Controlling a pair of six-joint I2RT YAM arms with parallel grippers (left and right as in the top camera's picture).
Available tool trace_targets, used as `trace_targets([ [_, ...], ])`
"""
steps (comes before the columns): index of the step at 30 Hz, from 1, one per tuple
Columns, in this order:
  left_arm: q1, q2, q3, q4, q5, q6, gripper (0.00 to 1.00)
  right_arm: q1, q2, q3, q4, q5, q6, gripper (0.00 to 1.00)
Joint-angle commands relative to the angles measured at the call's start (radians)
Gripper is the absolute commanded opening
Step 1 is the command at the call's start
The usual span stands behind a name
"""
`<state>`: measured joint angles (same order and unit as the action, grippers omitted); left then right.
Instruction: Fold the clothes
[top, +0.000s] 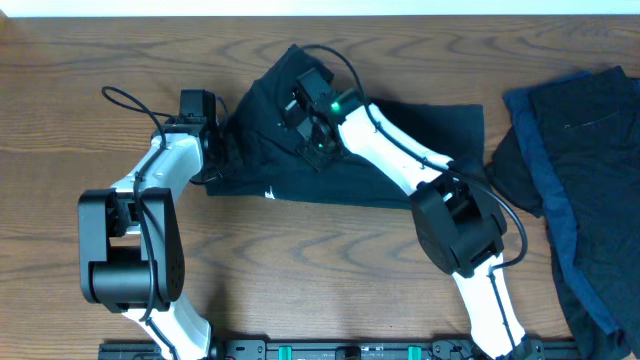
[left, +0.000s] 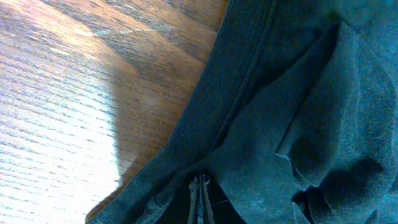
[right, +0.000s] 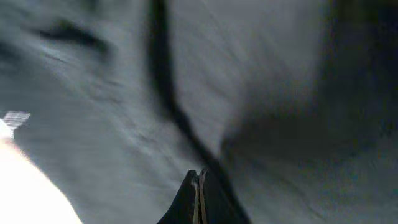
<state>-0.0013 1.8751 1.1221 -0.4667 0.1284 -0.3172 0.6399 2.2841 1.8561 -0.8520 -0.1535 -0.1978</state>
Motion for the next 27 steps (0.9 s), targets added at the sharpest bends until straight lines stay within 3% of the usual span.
trace_targets([
  [1, 0.0, 0.003, -0.001, 0.002, 0.002, -0.002, 0.06, 0.006, 0.0, 0.048, -0.027, -0.125, -0.029, 0.01],
  [14, 0.0, 0.003, -0.001, 0.003, 0.002, -0.002, 0.06, 0.083, 0.08, 0.041, -0.091, -0.008, -0.1, 0.02],
  [19, 0.0, 0.003, -0.001, 0.005, 0.002, -0.002, 0.07, 0.113, 0.079, 0.064, -0.073, 0.157, -0.122, 0.19],
  [27, 0.0, 0.003, -0.001, 0.005, 0.002, -0.002, 0.06, 0.16, 0.079, 0.101, -0.079, 0.24, -0.167, 0.27],
])
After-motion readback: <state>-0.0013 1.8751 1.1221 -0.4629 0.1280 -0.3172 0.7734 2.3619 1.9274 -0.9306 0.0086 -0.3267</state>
